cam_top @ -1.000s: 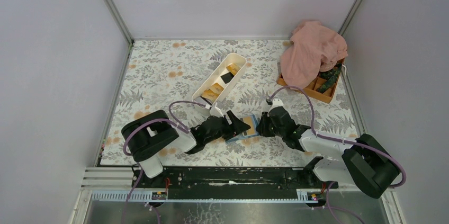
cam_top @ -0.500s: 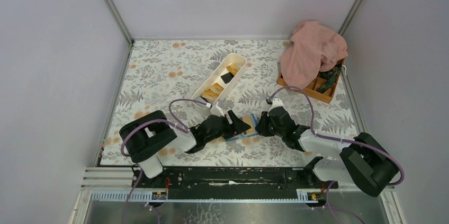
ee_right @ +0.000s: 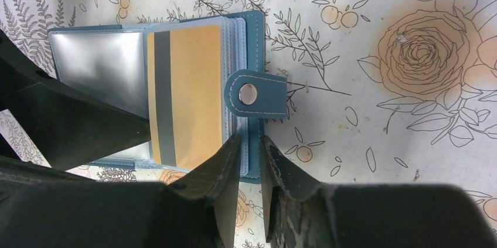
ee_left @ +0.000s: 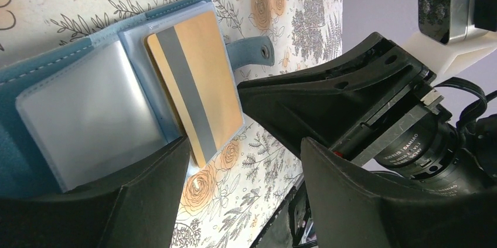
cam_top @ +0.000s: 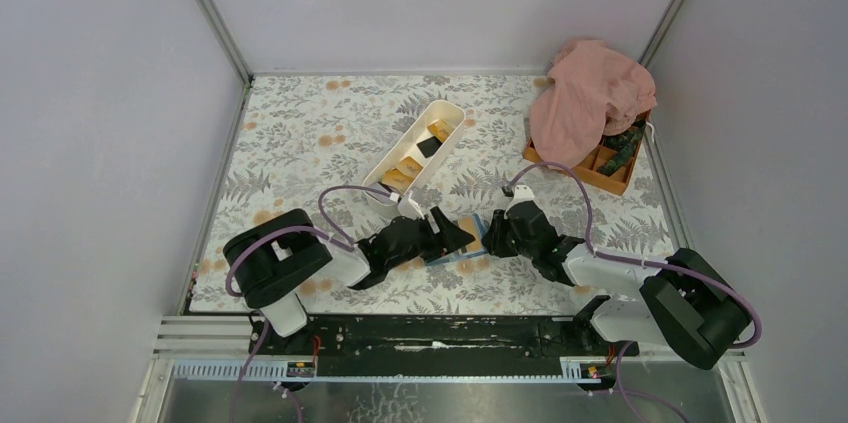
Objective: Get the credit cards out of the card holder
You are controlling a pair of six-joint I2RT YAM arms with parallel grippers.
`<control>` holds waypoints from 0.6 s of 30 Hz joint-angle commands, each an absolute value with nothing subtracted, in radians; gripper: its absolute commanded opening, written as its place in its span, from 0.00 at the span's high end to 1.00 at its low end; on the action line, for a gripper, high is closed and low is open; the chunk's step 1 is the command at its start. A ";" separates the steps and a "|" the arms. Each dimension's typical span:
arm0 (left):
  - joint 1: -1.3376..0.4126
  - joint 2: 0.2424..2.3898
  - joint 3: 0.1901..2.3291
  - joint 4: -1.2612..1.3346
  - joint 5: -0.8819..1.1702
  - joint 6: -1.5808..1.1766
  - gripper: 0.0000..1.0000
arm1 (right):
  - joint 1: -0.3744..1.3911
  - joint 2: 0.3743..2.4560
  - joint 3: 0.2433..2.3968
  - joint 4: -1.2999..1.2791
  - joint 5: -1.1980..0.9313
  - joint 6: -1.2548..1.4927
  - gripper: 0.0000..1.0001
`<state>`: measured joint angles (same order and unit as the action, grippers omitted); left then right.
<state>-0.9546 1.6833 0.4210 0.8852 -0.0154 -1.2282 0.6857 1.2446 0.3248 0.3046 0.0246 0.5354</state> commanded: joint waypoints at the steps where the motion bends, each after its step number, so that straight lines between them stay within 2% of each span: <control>1: -0.957 1.672 0.433 1.032 -0.006 -1.242 0.24 | 0.693 1.273 0.303 0.264 -0.029 0.540 0.74; 18: -0.953 1.782 0.422 1.254 0.017 -1.297 0.24 | 0.693 1.313 0.300 0.291 -0.055 0.545 0.74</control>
<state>-0.9447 1.7603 0.4057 1.0409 -0.0257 -1.2652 0.6819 1.2613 0.3248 0.3237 0.0254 0.5354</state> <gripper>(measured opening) 0.762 0.262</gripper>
